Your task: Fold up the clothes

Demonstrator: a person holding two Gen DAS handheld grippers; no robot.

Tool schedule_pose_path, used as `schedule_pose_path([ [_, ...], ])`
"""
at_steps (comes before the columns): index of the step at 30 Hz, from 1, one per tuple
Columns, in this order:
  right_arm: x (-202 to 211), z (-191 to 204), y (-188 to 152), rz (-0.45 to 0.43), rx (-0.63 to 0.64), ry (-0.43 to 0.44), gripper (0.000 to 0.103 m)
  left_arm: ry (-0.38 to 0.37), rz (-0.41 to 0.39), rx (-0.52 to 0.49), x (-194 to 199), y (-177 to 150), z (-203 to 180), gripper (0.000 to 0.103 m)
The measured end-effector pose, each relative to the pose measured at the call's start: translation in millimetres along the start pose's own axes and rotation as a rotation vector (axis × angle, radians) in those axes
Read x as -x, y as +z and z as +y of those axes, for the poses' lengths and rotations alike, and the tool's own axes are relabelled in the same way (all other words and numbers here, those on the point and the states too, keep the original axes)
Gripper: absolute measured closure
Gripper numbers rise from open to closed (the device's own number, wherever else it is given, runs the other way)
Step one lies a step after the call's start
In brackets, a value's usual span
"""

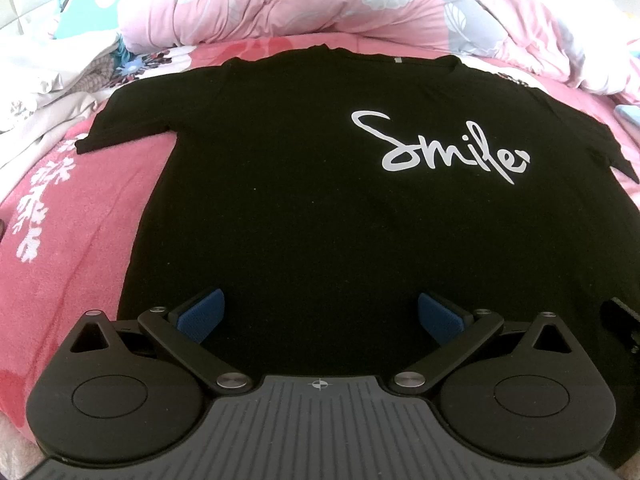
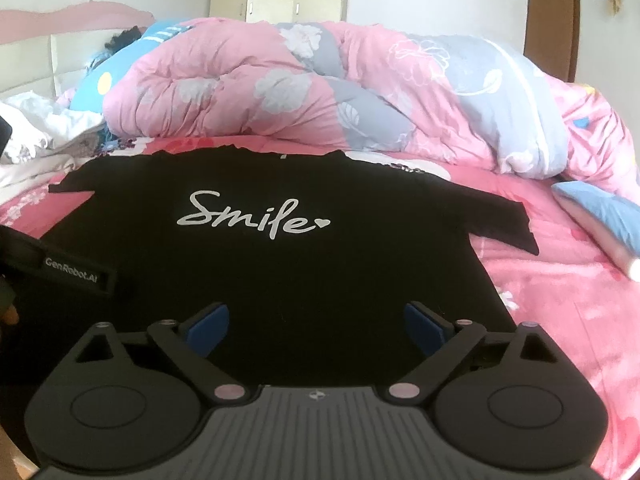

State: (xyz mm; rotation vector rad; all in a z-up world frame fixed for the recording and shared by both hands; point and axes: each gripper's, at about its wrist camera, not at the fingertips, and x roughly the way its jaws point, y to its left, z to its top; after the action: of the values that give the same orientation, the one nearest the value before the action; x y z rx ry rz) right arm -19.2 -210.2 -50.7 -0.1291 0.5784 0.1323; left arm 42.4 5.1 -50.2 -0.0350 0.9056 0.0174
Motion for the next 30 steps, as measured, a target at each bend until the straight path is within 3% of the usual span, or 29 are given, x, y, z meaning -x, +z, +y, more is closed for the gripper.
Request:
schedule_pose_path([
  [7,-13.8,1.9,-10.2,0.031,0.030,-0.021,0.028,0.006,-0.036,-0.013,1.6,-4.7,-1.3,0.000],
  [16,-19.4,-3.2,-18.8,0.032,0.015,-0.003,0.028,-0.010,-0.122,-0.022,10.4,-17.8,1.2,0.000],
  [25,-20.9,-5.1,-19.0,0.044,-0.003,0.002,0.027,-0.049,-0.133,0.003,30.9,-38.3,10.0,0.000],
  [30,-22.2,-5.0,-17.2,0.058,0.000,0.003,0.027,-0.125,-0.193,0.050,52.9,-47.4,16.9,0.000],
])
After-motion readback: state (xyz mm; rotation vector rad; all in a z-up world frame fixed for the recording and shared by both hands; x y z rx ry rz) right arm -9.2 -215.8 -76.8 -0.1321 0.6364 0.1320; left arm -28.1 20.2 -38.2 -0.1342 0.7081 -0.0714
